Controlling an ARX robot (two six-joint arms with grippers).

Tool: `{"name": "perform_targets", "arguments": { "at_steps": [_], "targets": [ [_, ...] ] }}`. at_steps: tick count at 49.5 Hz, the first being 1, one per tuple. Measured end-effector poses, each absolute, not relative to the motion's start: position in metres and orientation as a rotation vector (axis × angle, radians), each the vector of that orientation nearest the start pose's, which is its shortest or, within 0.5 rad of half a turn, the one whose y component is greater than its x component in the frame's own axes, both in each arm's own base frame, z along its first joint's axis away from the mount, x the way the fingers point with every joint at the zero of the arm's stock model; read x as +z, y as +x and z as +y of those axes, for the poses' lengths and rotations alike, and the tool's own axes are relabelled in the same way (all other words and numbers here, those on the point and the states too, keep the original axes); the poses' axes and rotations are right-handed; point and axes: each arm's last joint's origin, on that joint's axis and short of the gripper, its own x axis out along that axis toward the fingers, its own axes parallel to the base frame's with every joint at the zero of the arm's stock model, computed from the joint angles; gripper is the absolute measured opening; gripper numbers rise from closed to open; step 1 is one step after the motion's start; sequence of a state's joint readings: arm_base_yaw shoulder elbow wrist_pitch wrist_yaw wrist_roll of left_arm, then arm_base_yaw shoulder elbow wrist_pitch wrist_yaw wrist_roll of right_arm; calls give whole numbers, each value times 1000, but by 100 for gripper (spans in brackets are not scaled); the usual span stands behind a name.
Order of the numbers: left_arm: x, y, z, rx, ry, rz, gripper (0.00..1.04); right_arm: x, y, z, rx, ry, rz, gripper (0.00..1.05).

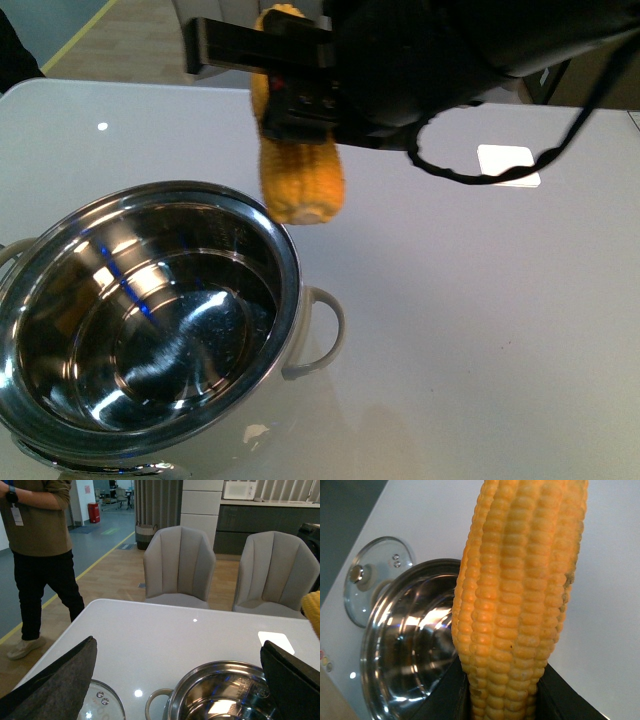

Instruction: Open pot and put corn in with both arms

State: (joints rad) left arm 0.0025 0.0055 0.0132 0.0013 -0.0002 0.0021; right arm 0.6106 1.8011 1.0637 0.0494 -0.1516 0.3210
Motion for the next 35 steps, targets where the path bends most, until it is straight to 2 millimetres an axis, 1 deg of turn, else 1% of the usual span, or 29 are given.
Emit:
{"name": "perform_targets", "arguments": {
  "at_steps": [4, 9, 15, 20, 27, 30, 35],
  "targets": [
    [168, 97, 0, 3, 2, -9, 98, 178, 309, 235, 637, 140, 811, 21],
    [168, 97, 0, 3, 2, -9, 98, 177, 311, 250, 662, 144, 825, 21],
    [168, 97, 0, 3, 2, -9, 98, 175, 310, 279, 712, 137, 851, 20],
    [168, 97, 0, 3, 2, -9, 98, 166, 307, 301, 746, 112, 883, 20],
    [168, 97, 0, 3, 2, -9, 98, 152, 303, 311, 755, 88, 923, 20],
    [168, 97, 0, 3, 2, -9, 98, 145, 301, 313, 754, 78, 943, 20],
    [168, 97, 0, 3, 2, -9, 98, 140, 299, 314, 749, 68, 960, 20]
  ]
}}
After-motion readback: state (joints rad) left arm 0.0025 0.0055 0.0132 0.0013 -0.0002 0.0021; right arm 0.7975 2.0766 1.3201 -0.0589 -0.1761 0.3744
